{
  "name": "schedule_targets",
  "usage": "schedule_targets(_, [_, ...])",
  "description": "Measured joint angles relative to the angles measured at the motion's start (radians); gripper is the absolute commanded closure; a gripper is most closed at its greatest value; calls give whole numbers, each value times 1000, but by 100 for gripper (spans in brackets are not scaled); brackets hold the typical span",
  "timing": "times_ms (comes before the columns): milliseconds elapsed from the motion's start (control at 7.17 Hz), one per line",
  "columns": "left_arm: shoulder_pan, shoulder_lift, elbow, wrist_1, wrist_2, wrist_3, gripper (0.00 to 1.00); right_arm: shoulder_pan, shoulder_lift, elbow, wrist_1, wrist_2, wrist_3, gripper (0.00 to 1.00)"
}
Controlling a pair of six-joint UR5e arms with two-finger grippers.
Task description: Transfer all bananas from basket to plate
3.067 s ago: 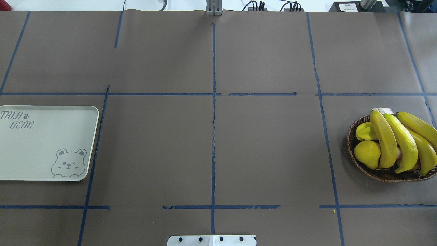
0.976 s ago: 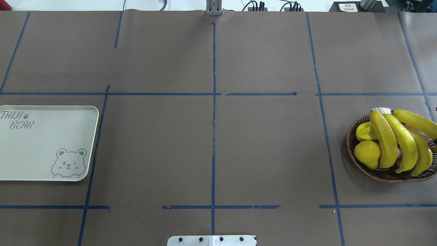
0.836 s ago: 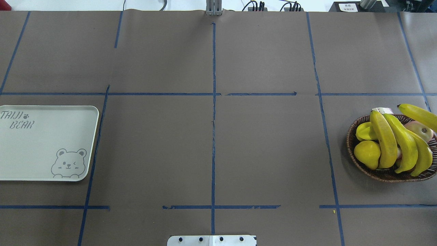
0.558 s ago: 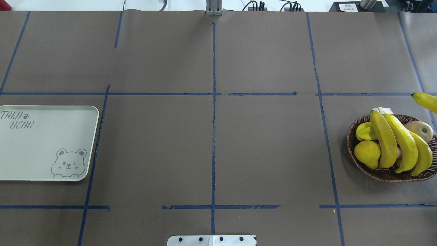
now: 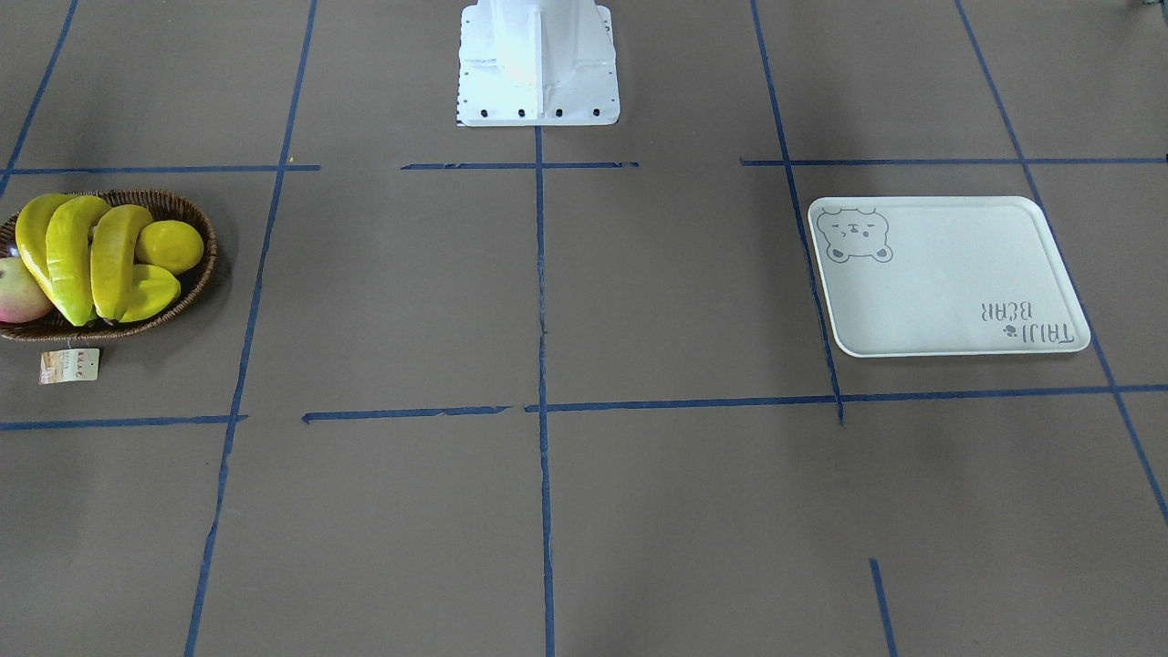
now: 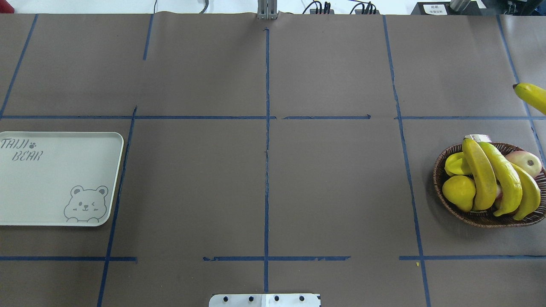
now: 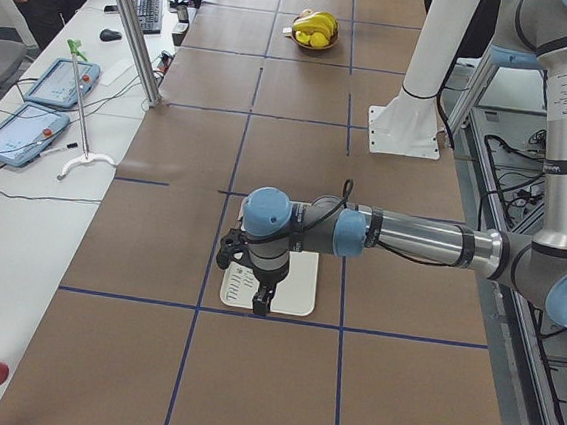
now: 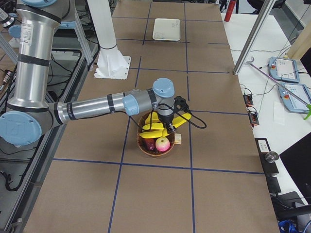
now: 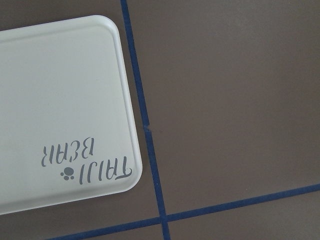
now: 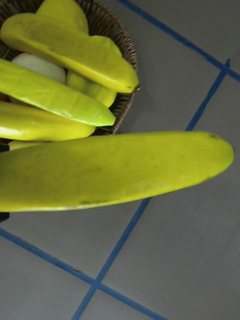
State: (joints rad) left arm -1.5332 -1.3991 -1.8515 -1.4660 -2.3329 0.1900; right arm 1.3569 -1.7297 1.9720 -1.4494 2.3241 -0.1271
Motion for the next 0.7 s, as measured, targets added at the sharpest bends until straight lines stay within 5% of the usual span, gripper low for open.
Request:
schedule_targets(418, [6, -118, 12, -80, -22, -24, 1, -89, 118, 3, 5, 91, 251, 97])
schedule_targets(697, [44, -143, 15, -128, -138, -176, 0, -178, 213, 4, 7, 136, 414, 98])
